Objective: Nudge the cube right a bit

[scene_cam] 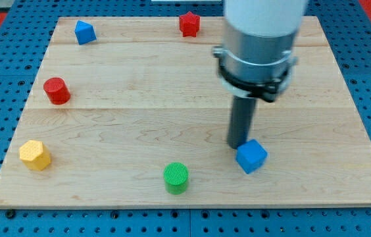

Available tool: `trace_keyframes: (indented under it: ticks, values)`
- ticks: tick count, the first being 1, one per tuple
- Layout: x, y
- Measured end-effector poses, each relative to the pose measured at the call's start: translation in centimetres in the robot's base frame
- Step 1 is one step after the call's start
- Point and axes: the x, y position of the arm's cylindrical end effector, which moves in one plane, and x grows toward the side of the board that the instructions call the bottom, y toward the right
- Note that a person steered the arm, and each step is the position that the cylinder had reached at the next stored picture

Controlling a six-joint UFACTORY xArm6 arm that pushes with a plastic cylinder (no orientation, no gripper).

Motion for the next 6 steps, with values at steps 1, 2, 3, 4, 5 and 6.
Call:
trace_keyframes:
  ticks: [1,2,3,4,5,6]
  values:
    - [3.2,-3.7]
    - [4.6,0.3]
    - [4.0,4.7]
    - [3.3,-2.1]
    - [-0.7,4.1]
    - [-1.1,5.8]
